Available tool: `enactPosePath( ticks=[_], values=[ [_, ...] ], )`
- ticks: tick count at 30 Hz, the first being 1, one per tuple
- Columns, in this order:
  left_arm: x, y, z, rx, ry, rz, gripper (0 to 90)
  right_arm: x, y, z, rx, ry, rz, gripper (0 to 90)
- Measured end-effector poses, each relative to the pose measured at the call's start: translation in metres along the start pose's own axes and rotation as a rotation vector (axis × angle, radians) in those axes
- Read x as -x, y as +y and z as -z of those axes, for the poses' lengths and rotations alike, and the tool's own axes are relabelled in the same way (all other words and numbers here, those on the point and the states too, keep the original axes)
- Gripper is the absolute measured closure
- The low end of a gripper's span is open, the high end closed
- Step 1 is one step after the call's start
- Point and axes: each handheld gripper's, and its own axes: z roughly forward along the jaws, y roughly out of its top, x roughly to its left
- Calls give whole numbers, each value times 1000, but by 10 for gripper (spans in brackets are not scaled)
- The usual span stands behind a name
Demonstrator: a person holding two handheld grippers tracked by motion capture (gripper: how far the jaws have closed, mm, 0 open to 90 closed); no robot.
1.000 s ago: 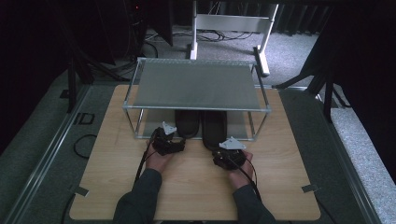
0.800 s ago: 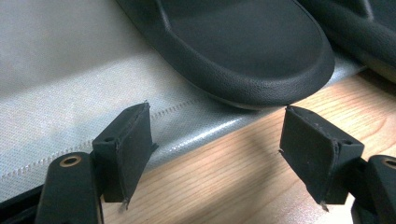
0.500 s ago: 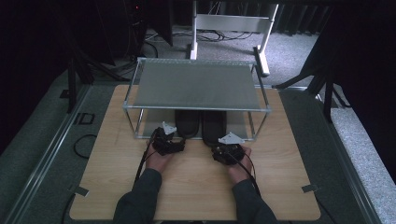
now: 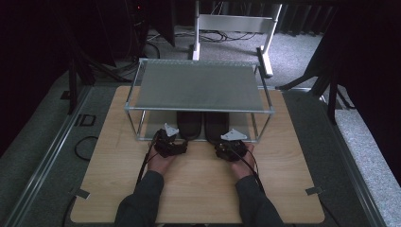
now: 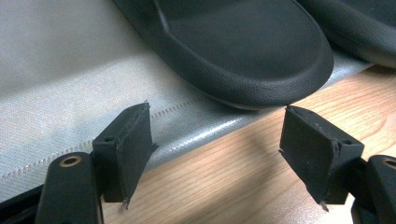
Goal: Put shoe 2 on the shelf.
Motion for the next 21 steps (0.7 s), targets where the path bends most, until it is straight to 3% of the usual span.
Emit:
enactPosePath(
  ticks=[12,21],
  values=[
    [0,0,0,0,0,0,259,3,11,-15,-16,2,-17,432],
    [0,0,0,1,-1,0,259,-4,15,-22,-33,-5,26,465]
  ],
)
